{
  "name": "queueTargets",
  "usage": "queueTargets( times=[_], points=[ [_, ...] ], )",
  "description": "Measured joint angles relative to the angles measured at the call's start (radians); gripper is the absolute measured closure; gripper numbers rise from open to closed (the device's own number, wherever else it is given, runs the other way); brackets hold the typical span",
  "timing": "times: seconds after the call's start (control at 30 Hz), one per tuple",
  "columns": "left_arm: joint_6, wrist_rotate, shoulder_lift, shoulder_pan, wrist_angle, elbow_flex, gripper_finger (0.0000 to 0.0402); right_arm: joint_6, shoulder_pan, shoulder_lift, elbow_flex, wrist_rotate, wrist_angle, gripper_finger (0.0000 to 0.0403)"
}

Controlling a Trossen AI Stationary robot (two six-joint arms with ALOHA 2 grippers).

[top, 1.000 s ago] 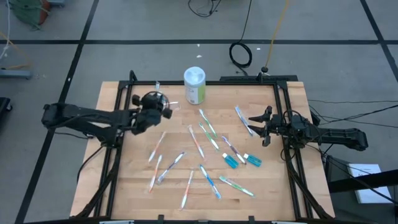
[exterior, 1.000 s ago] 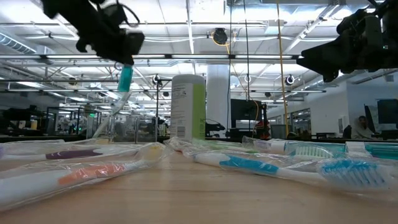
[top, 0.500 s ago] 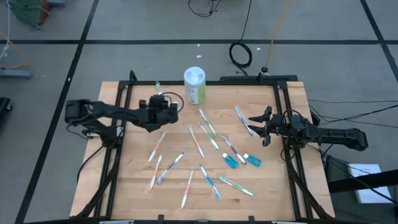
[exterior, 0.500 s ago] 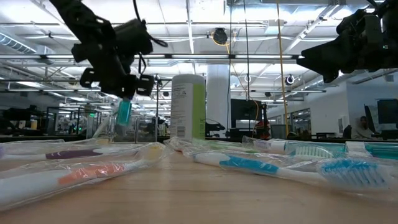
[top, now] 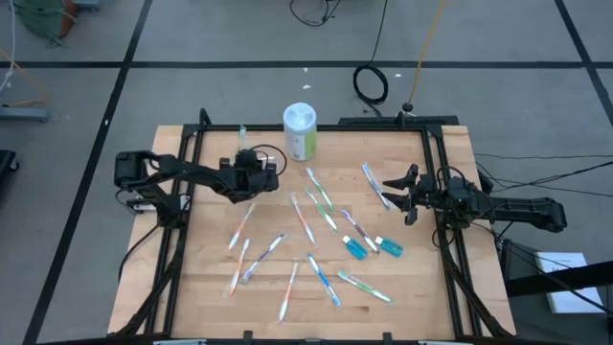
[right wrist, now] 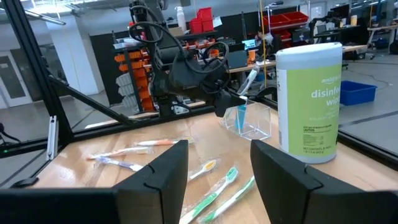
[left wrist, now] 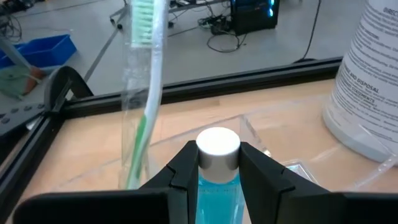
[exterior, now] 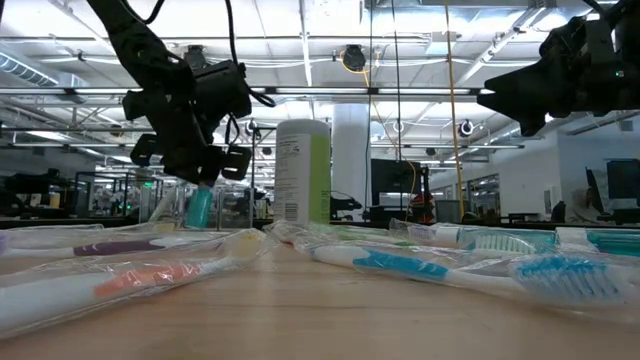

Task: Pick & Place toothbrushing station
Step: Put the left mouthwash into the transparent organizer, then put the middle green toothbrush into the transparent organizer

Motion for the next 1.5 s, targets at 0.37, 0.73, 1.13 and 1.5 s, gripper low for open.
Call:
queueTargets(
  times=[0.37,0.73,1.13,1.5],
  points=[
    [0.138,0.044,0.000,0.011,0.002,0.000,0.0314,0.000,0.000,0.000,0.000,0.000,0.000,0.0234],
    [0.124,0.079,-0.068,0.011,-0.023,0.000,0.0265,0.000,0.000,0.000,0.000,0.000,-0.002,0.0234],
    [0.258,0.256,-0.274,0.011,-0.058,0.000,0.0178,0.000,0.000,0.000,0.000,0.000,-0.004,0.0234],
    [0.566,0.634,-0.491,0.011,-0.069,0.000,0.0176,0.000,0.007,0.043,0.000,0.022,0.031,0.0234]
  ],
)
